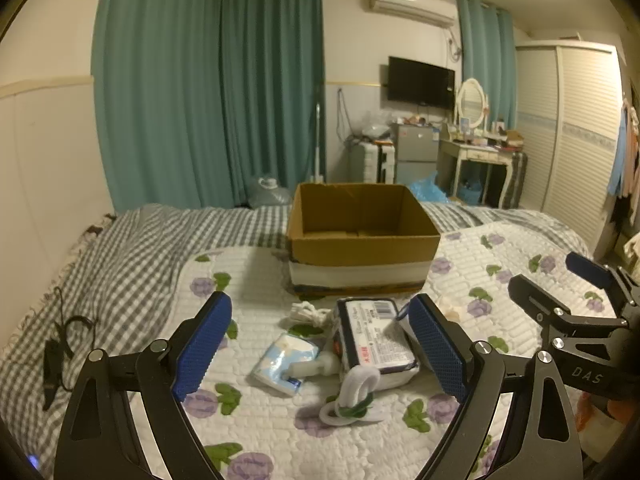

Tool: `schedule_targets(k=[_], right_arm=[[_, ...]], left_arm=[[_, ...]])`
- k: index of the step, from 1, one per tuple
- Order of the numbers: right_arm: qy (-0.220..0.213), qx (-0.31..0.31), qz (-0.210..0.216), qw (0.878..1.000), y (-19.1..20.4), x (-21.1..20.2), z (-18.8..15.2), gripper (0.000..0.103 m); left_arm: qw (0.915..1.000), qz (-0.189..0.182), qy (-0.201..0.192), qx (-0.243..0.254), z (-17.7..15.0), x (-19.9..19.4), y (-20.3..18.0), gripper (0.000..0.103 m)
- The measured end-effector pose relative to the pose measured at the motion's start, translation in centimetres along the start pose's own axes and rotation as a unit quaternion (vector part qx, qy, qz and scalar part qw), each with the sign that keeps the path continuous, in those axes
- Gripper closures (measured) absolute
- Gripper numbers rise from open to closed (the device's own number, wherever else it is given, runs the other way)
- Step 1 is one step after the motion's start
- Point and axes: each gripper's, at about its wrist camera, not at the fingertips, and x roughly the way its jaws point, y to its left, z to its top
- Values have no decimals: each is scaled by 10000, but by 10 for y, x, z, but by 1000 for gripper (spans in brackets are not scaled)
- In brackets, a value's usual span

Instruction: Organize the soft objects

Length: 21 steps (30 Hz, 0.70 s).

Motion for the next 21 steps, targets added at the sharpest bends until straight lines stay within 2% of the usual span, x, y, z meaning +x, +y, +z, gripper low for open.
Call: schedule_targets(k=[21], right_arm=[[70,-1,-12,10000,-1,3,-1,0]], left_arm=[[10000,41,15,8,-1,0,2,11]])
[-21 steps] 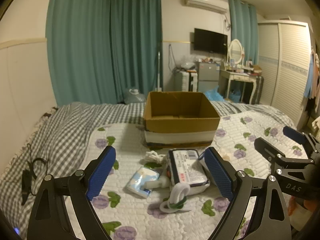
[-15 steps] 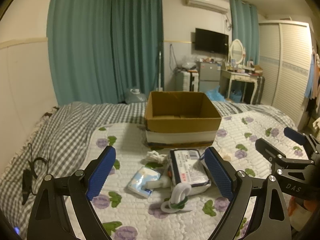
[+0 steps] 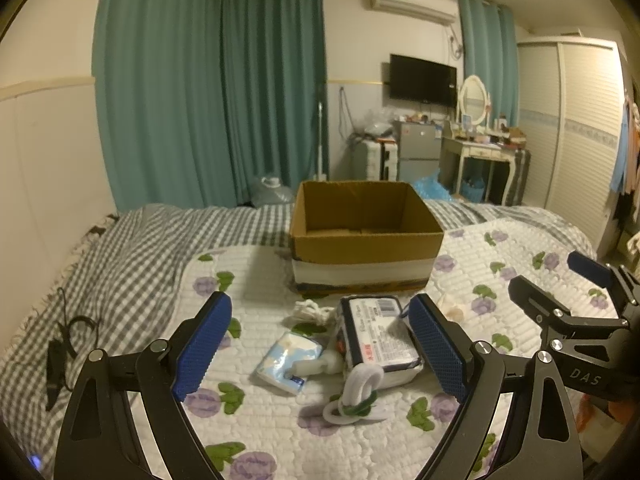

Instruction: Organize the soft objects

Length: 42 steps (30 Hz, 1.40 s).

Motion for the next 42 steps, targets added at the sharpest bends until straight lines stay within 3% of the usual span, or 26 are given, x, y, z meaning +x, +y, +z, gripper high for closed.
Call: schedule_targets(k=[30,42], right_arm=[[18,-33,10,10000,2,1,-3,0],[-195,-73,17,9998,17,-33,15,0]], left_arm=[[10000,71,-3,26,-3,-1,0,11],[9993,-22,-349,-109,29,-52,1,11]])
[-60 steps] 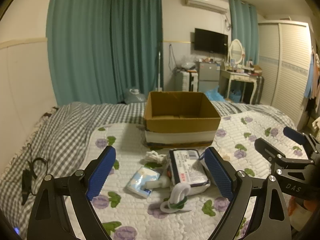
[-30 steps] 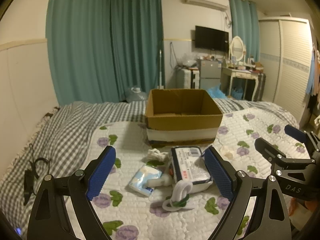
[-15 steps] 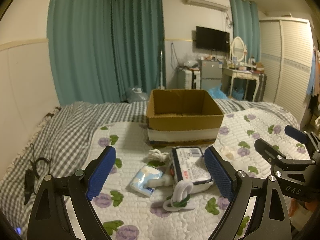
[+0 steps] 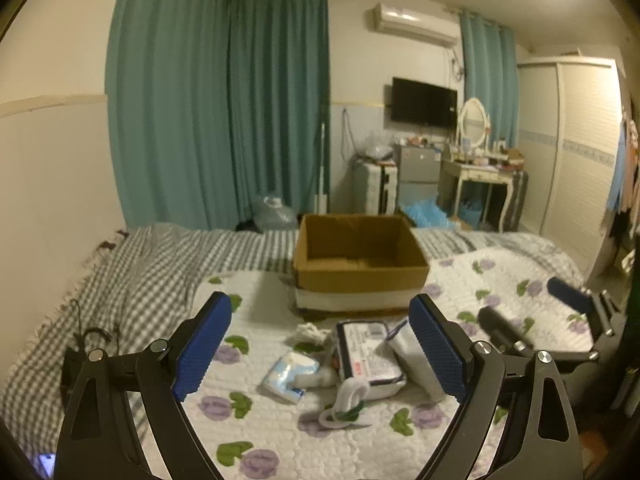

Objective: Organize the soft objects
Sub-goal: 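Grasp the white knit glove with the right gripper while the left grasps the white sock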

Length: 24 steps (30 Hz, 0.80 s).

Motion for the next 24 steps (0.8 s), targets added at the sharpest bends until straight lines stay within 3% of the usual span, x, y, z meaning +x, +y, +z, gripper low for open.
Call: schedule_targets(k=[4,10,14,18,24], right_arm=[[84,-145,5,9999,2,-6,7,0],[642,-709,44,9954,-4,21,-6,0],[1196,-820,99,9894,-14,57,-30,0],[1639,-672,239,9839,-20,91,-54,0],[2141,-739,543,9725,-11,127,-72,3]], left_arm=[[9999,46,129,100,2,-1,-6,11],[9969,88,768,109,-29,44,-6,11],[9902,14,1389,152,-68,86,-8,12],[9850,-71,1705,256,-94,109,-15,13],[9690,-154,2463,84,-127,148,-15,14]])
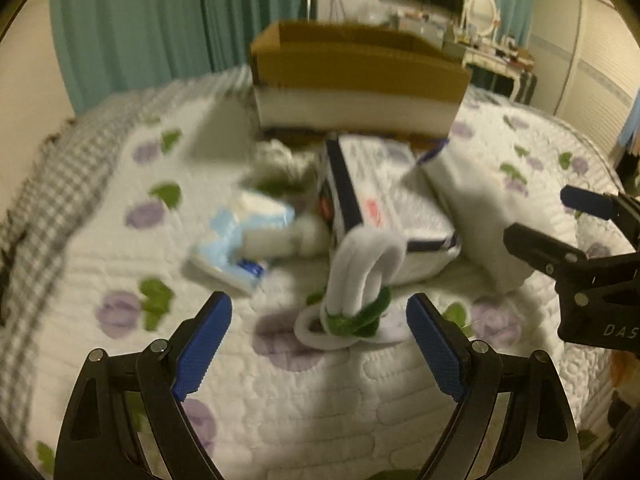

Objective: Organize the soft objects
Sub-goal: 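Grasp the white knit glove with the right gripper while the left grasps the white sock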

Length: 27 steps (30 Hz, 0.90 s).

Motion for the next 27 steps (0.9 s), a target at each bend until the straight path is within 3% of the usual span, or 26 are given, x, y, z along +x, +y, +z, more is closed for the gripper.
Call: schedule_targets(k=[3,4,8,9,12,14,15,27], right_arm=[[251,-19,5,9997,2,18,1,11],[342,-13,39,9994,2,24,1,18],[410,2,109,9991,4,28,-1,38],[404,16,97,9991,4,28,-1,41],[296,90,88,9995,4,24,-4,48],[209,120,94,9997,4,18,-6,51],[150,137,125,9997,5,13,-7,51],[-378,49,-95,9992,22,-32,-29,57]], left_arm=[[9999,-34,128,28,-2,13,-2,15],[9999,-47,143,39,-4,17,-2,23],[9993,-255,243,136,-9,28,-6,38],[9991,-316,241,148,-7,29,-2,46],[9990,-375,163,185,-6,24,-3,53],[9988,-433,121,209,-7,21,-2,68],[9987,-434,115,225,-7,18,-1,71],[9973,-138,-458,564,-8,-39,-3,74]])
